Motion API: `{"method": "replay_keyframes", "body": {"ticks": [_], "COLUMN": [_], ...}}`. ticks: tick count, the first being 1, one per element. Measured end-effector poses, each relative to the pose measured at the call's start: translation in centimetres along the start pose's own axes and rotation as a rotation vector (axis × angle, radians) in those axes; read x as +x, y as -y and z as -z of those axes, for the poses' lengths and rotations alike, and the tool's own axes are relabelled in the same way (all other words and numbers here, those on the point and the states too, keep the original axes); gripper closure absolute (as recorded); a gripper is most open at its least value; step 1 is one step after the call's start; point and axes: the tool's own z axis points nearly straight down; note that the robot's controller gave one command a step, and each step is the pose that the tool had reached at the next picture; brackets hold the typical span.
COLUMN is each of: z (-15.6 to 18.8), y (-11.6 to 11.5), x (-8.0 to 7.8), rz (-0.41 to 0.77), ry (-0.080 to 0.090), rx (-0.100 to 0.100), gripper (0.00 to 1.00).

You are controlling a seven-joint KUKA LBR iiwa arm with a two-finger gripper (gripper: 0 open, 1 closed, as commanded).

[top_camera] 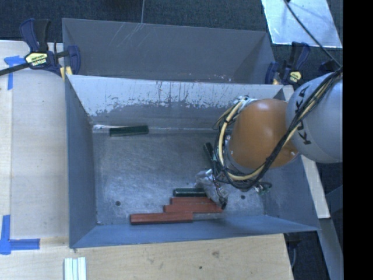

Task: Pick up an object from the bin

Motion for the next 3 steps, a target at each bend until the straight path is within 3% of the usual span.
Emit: {"method": "replay_keyframes", "body": {"ticks": [1, 2, 3], "z": [-0.27, -0.01, -0.28], "y": [-0.19, 0.02, -0.20], "x": [0.19, 0.03, 0.19], "rz": [0.002, 0.000, 0.002], "ry": [-0.006, 0.000, -0.006], "rx": [-0.005, 0.000, -0.005], "gripper": [0.00, 1.00, 0.00]}}
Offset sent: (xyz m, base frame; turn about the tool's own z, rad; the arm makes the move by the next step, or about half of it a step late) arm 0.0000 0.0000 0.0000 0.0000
